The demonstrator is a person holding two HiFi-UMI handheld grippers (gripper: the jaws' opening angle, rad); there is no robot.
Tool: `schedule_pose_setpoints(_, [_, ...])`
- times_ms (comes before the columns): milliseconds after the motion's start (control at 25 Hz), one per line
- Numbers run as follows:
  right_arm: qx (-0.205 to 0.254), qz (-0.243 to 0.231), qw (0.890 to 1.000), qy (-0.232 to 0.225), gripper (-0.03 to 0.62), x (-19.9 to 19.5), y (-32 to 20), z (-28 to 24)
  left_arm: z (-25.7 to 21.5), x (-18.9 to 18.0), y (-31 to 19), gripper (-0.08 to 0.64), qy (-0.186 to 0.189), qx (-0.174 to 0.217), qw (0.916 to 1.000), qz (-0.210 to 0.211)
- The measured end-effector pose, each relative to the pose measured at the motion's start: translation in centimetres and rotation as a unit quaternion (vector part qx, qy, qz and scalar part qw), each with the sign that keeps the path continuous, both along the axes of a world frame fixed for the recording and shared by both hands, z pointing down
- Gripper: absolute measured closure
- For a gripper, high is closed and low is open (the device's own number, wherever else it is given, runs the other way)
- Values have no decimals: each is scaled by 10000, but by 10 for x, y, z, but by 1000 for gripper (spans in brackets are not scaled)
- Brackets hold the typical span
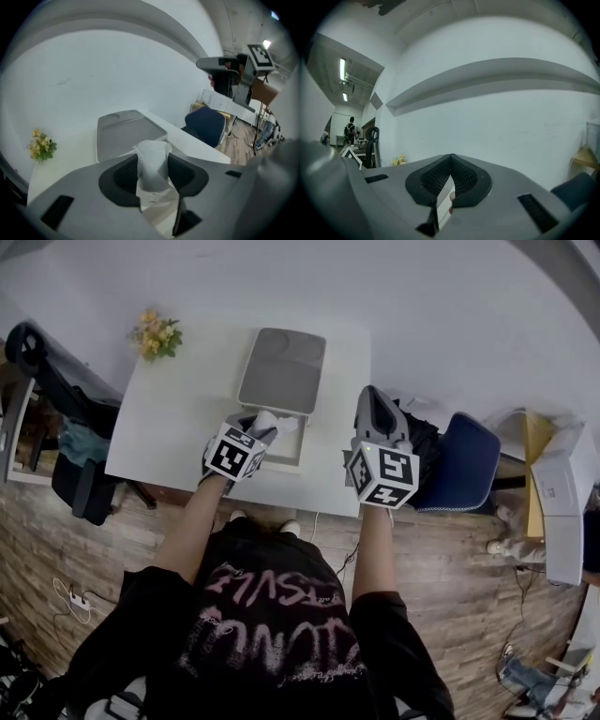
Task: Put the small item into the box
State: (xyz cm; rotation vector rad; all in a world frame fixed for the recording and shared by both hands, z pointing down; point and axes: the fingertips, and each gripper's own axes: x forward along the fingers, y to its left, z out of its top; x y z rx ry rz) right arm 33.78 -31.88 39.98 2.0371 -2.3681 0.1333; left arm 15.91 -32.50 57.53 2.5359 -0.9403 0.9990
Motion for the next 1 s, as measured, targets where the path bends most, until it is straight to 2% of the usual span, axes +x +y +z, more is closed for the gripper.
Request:
schedule_pose_setpoints(120, [-37,-6,10000,4,580,0,-1,5,18,0,2,385,-423,-240,9987,140])
schedule_pose_setpoints(320, [-59,-12,10000,-80,580,4,-4,7,30,4,5,385,-691,-530,9957,319])
schedule_pose_setpoints(440, [-70,7,9999,-108,580,7,-7,8,39,2,3,383,-946,-563,9933,349])
schedule_pose_setpoints(800, [-169,-4,9997,-181,580,8,-8,14,46,1,4,379,-1024,-592,9923,373])
schedule_pose_setpoints(1000, [-199,16,9996,-222,580,11,-11,15,48,-3,5,348,-1010,-652,9922,322])
